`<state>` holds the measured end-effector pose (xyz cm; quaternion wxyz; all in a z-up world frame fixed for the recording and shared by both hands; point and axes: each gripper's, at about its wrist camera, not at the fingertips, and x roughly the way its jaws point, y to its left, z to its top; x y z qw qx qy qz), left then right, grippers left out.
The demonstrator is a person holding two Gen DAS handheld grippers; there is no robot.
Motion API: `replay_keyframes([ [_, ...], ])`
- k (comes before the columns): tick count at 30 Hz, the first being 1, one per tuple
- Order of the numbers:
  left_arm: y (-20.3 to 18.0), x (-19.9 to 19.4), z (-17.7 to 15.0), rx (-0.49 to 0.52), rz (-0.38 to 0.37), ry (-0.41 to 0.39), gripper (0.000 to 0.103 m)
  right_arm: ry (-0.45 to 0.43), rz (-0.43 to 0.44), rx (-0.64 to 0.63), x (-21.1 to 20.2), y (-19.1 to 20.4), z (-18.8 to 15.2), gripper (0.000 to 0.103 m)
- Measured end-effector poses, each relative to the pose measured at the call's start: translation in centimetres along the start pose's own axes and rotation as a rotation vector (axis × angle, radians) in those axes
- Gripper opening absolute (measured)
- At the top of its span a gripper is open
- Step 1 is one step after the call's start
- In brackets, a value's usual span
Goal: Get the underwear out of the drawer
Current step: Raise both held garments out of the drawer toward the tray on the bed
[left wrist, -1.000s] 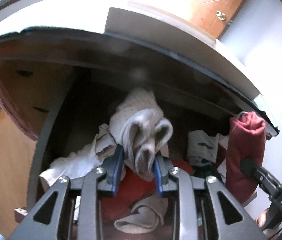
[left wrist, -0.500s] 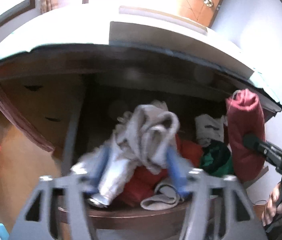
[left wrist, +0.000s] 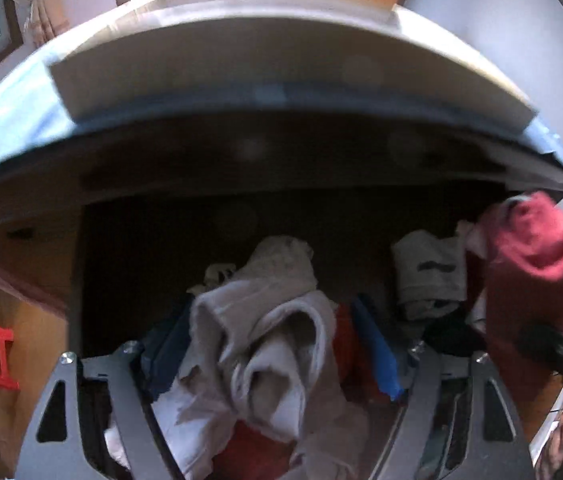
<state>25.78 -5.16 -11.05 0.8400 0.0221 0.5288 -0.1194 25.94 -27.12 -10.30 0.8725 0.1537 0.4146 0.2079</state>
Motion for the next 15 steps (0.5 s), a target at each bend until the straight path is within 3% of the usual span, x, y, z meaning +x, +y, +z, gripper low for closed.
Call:
replay_keyframes([
  [3, -0.1, 1.4, 0.1, 0.006, 0.025, 0.032, 0.059, 0.001, -0.004, 0.007, 0.0, -0.2, 0.0, 0.038],
  [9, 0.7, 1.4, -0.5, -0.004, 0.018, 0.0, 0.041, 0.009, -0.011, 0.019, 0.3, -0.4, 0.0, 0.038],
  [15, 2.0, -0.6, -1.8, -0.046, -0.053, -0.054, 0.038, 0.013, 0.0, 0.034, 0.3, -0.1, 0.3, 0.038],
])
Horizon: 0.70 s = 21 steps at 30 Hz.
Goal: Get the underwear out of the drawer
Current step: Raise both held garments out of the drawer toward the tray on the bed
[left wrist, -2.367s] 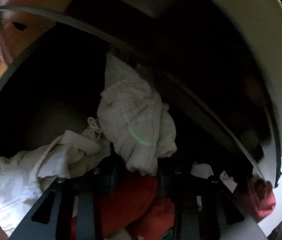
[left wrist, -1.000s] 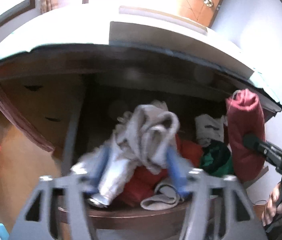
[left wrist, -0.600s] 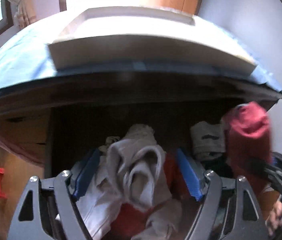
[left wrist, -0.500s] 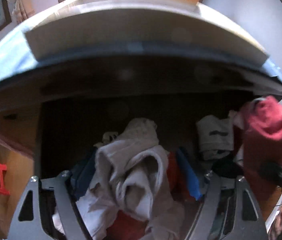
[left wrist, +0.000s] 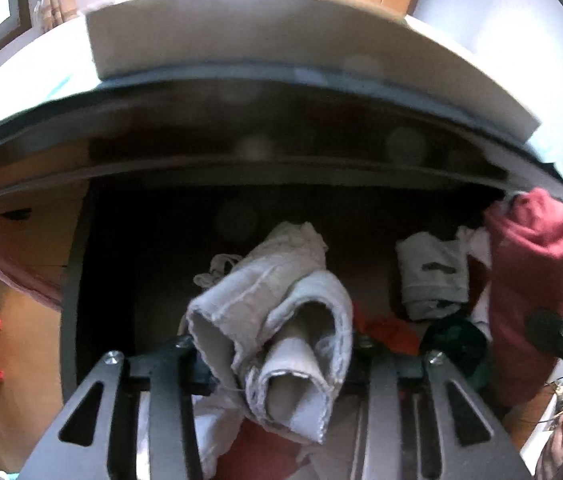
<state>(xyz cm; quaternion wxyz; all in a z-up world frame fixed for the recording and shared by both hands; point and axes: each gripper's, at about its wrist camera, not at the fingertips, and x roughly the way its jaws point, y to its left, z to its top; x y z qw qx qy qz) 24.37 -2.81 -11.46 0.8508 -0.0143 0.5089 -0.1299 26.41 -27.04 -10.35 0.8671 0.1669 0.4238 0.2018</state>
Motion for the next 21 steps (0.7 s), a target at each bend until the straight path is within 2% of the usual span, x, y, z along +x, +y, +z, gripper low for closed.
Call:
replay_keyframes([
  [6, -0.2, -3.5, -1.0, 0.043, 0.008, -0.079, 0.038, 0.011, 0.036, 0.039, 0.2, -0.1, 0.4, 0.038],
  [11, -0.5, -6.5, -1.5, 0.072, -0.042, -0.112, 0.038, 0.018, 0.085, 0.048, 0.0, 0.7, 0.6, 0.038],
  [14, -1.1, -7.9, -2.1, 0.086, -0.073, -0.142, 0.038, 0.002, 0.102, 0.027, -0.7, 1.7, 1.2, 0.038],
  [21, 0.0, -13.8, -0.8, 0.116, -0.134, -0.24, 0.038, -0.069, 0.169, -0.018, -3.2, 4.1, 4.3, 0.038],
])
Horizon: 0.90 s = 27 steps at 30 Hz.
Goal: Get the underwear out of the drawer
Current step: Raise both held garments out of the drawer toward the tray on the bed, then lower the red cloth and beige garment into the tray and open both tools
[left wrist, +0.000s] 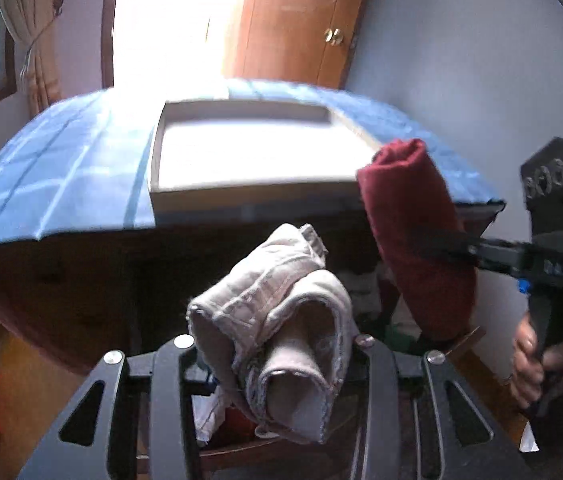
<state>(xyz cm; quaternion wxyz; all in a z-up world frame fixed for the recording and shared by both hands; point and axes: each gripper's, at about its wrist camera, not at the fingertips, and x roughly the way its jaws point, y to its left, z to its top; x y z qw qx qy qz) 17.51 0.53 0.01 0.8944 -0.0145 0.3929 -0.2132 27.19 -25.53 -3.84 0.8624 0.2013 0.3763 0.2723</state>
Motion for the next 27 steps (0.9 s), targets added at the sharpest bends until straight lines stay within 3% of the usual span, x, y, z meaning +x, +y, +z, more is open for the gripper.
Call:
replay_keyframes([
  [7, 1.3, -2.6, 4.1, -0.014, 0.016, -0.137, 0.038, -0.07, 0.028, -0.022, -0.2, 2.2, 4.8, 0.038],
  [12, 3.3, -2.4, 7.5, -0.071, 0.098, -0.24, 0.038, -0.113, 0.043, 0.033, 0.8, 2.1, 8.4, 0.038],
  [16, 4.3, -0.5, 9.8, -0.098, 0.172, -0.298, 0.038, -0.124, 0.051, 0.098, 3.1, 1.6, 11.8, 0.038],
  [22, 4.8, 4.1, 13.0, -0.082, 0.224, -0.345, 0.038, -0.095, 0.041, 0.224, 8.3, -0.8, 15.2, 0.038],
  [27, 5.5, 7.4, 14.6, -0.094, 0.264, -0.33, 0.038, -0.069, 0.033, 0.365, 13.1, -3.7, 17.7, 0.038],
])
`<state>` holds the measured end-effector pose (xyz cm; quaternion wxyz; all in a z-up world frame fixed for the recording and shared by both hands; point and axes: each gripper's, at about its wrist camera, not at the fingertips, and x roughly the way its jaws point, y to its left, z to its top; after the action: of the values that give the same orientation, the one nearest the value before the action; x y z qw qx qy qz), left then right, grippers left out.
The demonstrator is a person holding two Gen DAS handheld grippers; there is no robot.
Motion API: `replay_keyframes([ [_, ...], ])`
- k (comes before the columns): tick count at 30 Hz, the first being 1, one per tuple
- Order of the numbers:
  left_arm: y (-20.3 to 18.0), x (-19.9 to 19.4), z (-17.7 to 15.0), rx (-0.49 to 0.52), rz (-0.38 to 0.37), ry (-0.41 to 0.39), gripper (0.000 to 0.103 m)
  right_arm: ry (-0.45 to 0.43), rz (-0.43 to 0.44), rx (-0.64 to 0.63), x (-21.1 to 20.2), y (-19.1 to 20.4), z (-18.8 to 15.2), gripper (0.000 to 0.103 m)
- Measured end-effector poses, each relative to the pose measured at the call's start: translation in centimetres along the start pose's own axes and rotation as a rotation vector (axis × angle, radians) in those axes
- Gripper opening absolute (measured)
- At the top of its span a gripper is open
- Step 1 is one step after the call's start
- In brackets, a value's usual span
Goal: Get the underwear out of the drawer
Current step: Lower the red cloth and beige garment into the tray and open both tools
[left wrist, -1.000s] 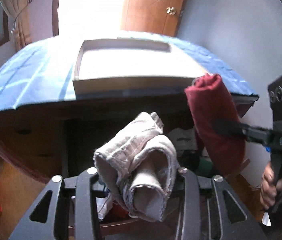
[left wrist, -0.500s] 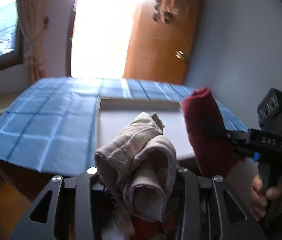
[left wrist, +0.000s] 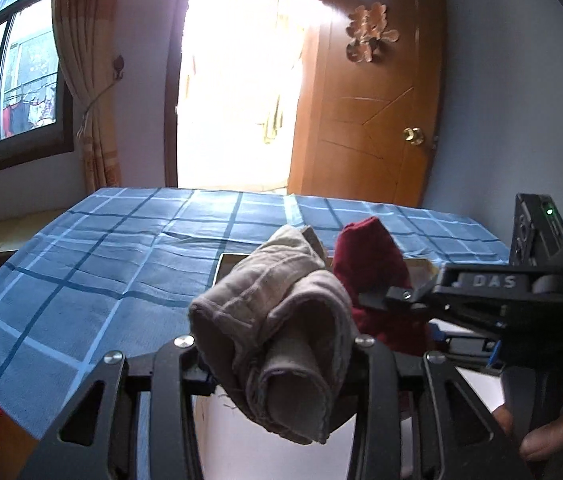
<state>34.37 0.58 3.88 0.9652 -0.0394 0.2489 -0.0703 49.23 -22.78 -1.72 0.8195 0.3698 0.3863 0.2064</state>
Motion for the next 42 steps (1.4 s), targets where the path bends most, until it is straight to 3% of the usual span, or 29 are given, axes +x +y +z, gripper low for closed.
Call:
replay_keyframes([
  [6, 0.8, 3.6, 0.1, -0.036, 0.022, 0.063, 0.038, 0.009, -0.095, 0.055, 4.2, -0.8, 1.7, 0.038],
  [16, 1.2, 6.7, -0.8, -0.048, 0.048, 0.179, 0.041, 0.0, -0.175, 0.036, 7.0, -0.4, 3.0, 0.038],
  [19, 1.2, 6.7, -0.5, -0.045, 0.049, 0.194, 0.063, 0.003, -0.173, 0.049, 7.4, -0.6, 3.0, 0.04],
  [20, 1.2, 6.5, -0.4, -0.046, 0.067, 0.188, 0.077, 0.003, -0.176, 0.045, 7.5, -0.5, 3.0, 0.042],
  [22, 1.3, 5.8, -0.2, -0.042, 0.099, 0.164, 0.084, 0.017, -0.173, 0.025, 7.4, -0.2, 3.1, 0.054],
  [24, 1.5, 4.9, 0.1, -0.036, 0.11, 0.144, 0.085, 0.022, -0.132, 0.011, 6.7, 0.1, 2.9, 0.061],
  [29, 1.7, 1.3, 0.2, -0.023, 0.127, 0.098, 0.097, -0.051, -0.125, -0.066, 3.5, 1.5, 2.0, 0.061],
  [36, 0.5, -2.3, -2.6, 0.025, 0.091, 0.131, 0.097, -0.086, -0.123, -0.142, -1.9, 1.4, -2.0, 0.061],
  [42, -1.0, -4.0, -5.0, 0.047, 0.066, 0.166, 0.097, -0.067, -0.133, -0.159, -3.8, 0.3, -5.4, 0.061],
])
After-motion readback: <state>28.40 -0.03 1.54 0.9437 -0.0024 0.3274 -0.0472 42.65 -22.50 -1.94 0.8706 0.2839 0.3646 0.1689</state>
